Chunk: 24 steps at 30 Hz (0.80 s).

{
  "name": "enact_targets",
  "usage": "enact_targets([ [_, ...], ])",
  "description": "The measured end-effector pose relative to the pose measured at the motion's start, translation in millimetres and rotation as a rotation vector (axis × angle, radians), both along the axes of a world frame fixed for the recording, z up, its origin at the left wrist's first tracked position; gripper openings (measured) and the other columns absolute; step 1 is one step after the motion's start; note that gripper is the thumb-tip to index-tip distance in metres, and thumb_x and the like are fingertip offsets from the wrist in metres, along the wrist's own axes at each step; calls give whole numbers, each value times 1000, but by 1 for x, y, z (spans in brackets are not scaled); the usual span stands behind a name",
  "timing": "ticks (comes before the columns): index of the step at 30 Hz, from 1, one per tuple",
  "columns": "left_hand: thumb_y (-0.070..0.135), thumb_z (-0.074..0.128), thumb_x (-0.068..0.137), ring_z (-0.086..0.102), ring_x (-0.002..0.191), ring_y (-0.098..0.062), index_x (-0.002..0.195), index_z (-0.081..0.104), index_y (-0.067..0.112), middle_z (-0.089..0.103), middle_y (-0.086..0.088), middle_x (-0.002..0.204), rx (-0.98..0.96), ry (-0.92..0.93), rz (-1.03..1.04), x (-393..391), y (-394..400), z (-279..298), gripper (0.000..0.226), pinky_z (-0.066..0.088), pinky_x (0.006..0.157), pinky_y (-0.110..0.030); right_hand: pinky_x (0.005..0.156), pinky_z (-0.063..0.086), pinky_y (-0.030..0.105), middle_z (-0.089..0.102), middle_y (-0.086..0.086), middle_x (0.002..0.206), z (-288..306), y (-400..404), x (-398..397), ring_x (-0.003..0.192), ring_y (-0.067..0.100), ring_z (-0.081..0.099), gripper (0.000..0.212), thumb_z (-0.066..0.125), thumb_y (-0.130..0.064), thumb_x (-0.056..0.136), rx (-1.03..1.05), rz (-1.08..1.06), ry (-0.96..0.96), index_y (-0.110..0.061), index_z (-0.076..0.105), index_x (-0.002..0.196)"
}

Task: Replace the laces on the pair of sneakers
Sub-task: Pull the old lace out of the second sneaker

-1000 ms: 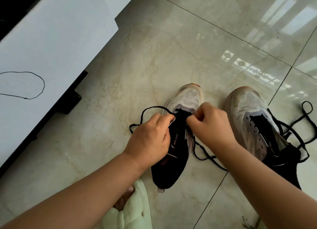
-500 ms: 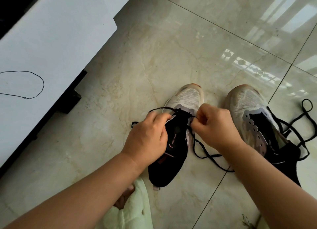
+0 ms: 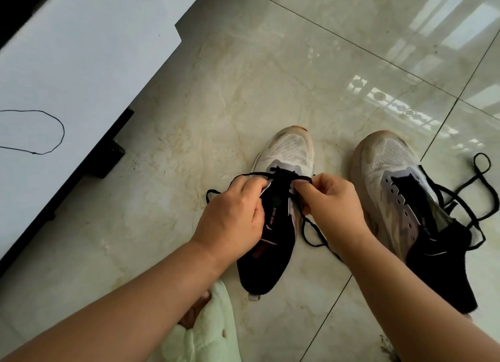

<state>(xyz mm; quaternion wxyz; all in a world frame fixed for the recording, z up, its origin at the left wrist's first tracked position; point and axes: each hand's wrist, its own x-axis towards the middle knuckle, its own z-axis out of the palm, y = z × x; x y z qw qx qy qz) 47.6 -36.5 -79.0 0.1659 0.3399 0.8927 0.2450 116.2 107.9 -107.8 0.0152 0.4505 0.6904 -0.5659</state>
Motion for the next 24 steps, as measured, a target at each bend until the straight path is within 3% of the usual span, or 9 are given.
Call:
enact_targets([
  [4, -1, 57, 82, 63, 70, -31, 110, 63, 7, 63, -11, 96, -2, 1, 27, 0, -1, 1, 30, 54, 56, -39, 54, 44, 34, 57, 5, 60, -1, 11, 6, 55, 21, 50, 18, 60, -17, 84, 350, 219, 4, -6, 54, 71],
  [7, -2, 59, 80, 62, 68, -31, 109, 64, 6, 63, -12, 94, -13, -2, 32, 1, -1, 2, 30, 50, 56, -32, 57, 43, 38, 54, 9, 71, -7, 20, 15, 61, 28, 49, 14, 52, -13, 86, 643, 413, -138, -3, 48, 77],
  [10, -2, 60, 79, 62, 65, -29, 107, 65, 6, 63, -11, 91, -17, -2, 10, 2, 2, 3, 30, 47, 54, -29, 53, 37, 34, 54, 6, 76, -9, 18, 15, 60, 25, 46, 10, 50, -15, 85, 732, 444, -179, -7, 46, 80],
  [13, -2, 59, 80, 62, 68, -31, 108, 64, 5, 63, -12, 93, -10, -2, 9, 2, 2, 2, 29, 53, 55, -36, 54, 39, 33, 51, -2, 70, 0, 8, 12, 62, 17, 47, 14, 56, -24, 77, 523, 196, 10, -14, 47, 75],
  [16, -1, 59, 81, 62, 69, -30, 109, 63, 4, 63, -12, 94, -6, 2, 17, 2, 2, 1, 29, 53, 56, -37, 50, 35, 28, 51, -6, 60, 3, 4, 9, 58, 15, 49, 31, 59, -41, 76, 214, -40, -90, -13, 49, 67],
  [19, -2, 59, 80, 61, 67, -31, 108, 63, 4, 62, -12, 92, -12, 1, 13, 2, 2, 1, 29, 51, 54, -35, 49, 33, 26, 45, -1, 52, 3, -1, 6, 48, 15, 40, 37, 69, -43, 76, -285, -207, -129, -10, 54, 68],
  [24, -2, 59, 80, 62, 67, -32, 108, 63, 3, 62, -12, 92, -9, 6, 3, 2, 3, 1, 29, 53, 54, -36, 45, 39, 20, 50, -8, 45, 5, -4, 3, 40, 3, 42, 22, 75, -21, 76, -302, -284, 49, -10, 58, 67],
])
